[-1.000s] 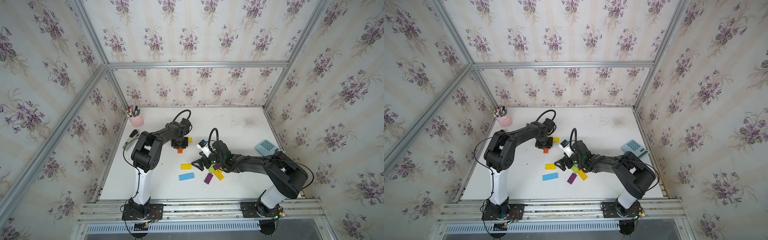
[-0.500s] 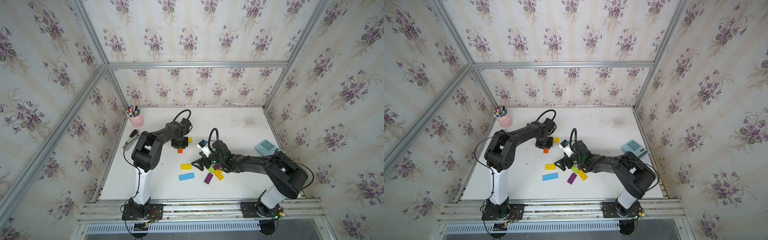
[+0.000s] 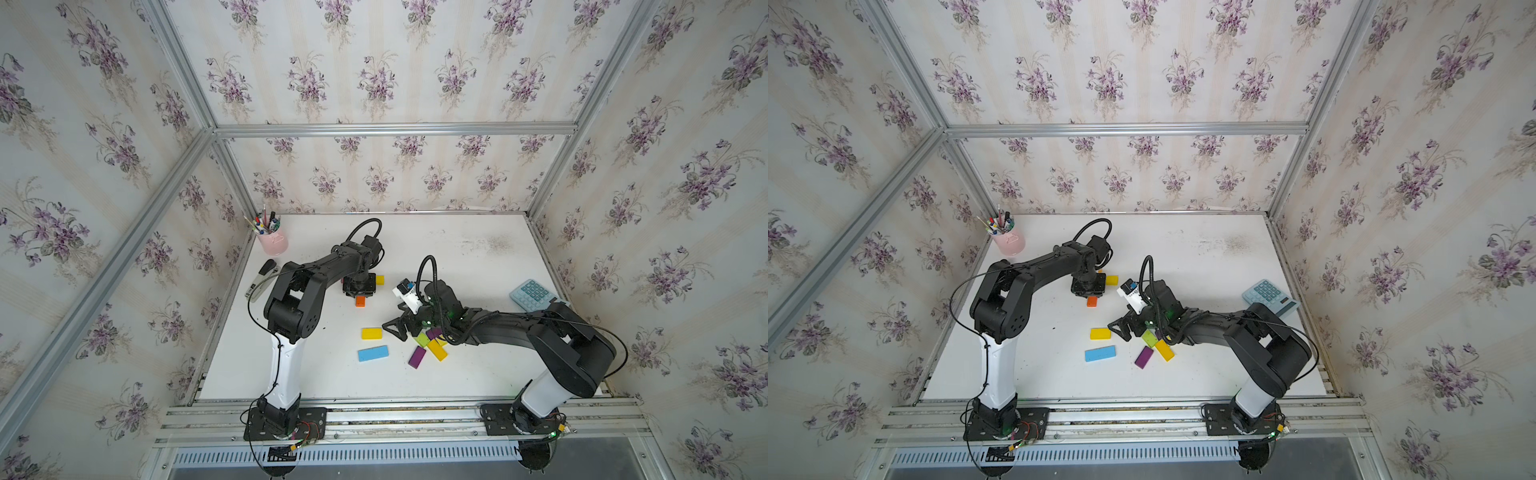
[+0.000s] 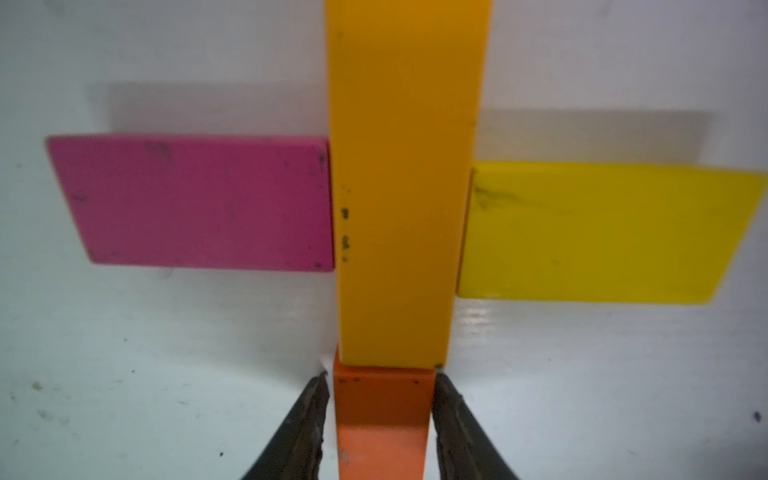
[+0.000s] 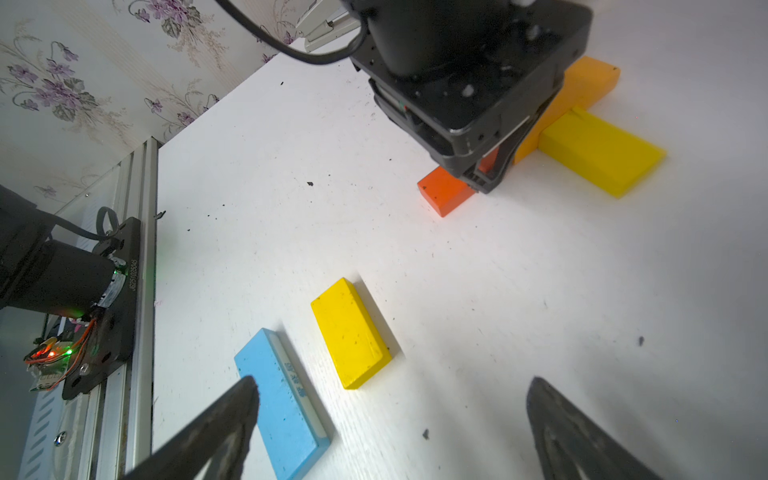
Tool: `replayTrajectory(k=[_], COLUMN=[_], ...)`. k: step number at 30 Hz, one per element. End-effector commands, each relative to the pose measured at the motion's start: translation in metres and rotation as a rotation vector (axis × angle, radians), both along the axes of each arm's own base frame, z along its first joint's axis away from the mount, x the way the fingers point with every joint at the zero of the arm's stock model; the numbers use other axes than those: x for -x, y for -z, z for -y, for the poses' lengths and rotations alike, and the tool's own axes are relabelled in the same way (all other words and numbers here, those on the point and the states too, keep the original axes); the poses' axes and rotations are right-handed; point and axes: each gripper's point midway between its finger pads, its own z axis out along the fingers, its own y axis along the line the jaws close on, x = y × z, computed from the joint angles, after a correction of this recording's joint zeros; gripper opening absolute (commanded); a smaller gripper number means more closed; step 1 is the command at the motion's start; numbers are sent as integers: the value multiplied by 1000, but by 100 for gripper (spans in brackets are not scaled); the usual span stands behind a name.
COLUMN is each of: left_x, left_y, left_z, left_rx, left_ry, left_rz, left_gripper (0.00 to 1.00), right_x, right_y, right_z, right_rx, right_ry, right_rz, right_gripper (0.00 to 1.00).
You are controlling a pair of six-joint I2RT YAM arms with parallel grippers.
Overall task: Assemble the letter t with building blocks
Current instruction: Assemble the building block at the center of the board, then pick up the building block from the center of the board.
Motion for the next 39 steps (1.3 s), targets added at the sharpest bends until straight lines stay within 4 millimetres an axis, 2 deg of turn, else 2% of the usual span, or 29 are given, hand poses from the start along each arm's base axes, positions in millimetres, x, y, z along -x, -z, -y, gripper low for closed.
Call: replayTrajectory(k=[1, 12, 14, 18, 22, 27, 30, 33, 36, 39], left_x=[-1, 3, 2, -4, 0, 30, 56, 75, 90, 96], left_y=[7, -3, -8, -35, -58, -66, -57, -52, -52, -53], left_z=[-3, 10, 9, 4, 4, -1, -1, 10, 20, 19], left_rx=[-22, 40, 31, 6, 17, -14, 2, 47, 30, -10], left_ry=[-7, 24, 32, 38, 75, 200, 293, 393, 497, 533], left_rz=[2, 28, 47, 163, 216, 186, 173, 191, 222, 224], left_gripper=[48, 55, 60, 68, 69, 67, 64, 63, 63, 63], right_x=[2, 3, 3, 2, 3, 5, 6, 10, 21, 40], right_y=[0, 0, 0, 0, -3, -12, -19, -20, -18, -21], right_z=[-1, -2, -1, 0, 0, 4, 6, 9, 9, 3], right_rx=[-1, -3, -2, 1, -4, -13, -23, -22, 12, 52], right_ry=[-13, -19, -17, -12, -13, -6, -4, -7, -19, -68], right_rz=[-8, -10, -13, -6, -1, 20, 32, 29, 41, 59], right_gripper=[100, 100, 100, 100, 100, 100, 100, 100, 100, 100])
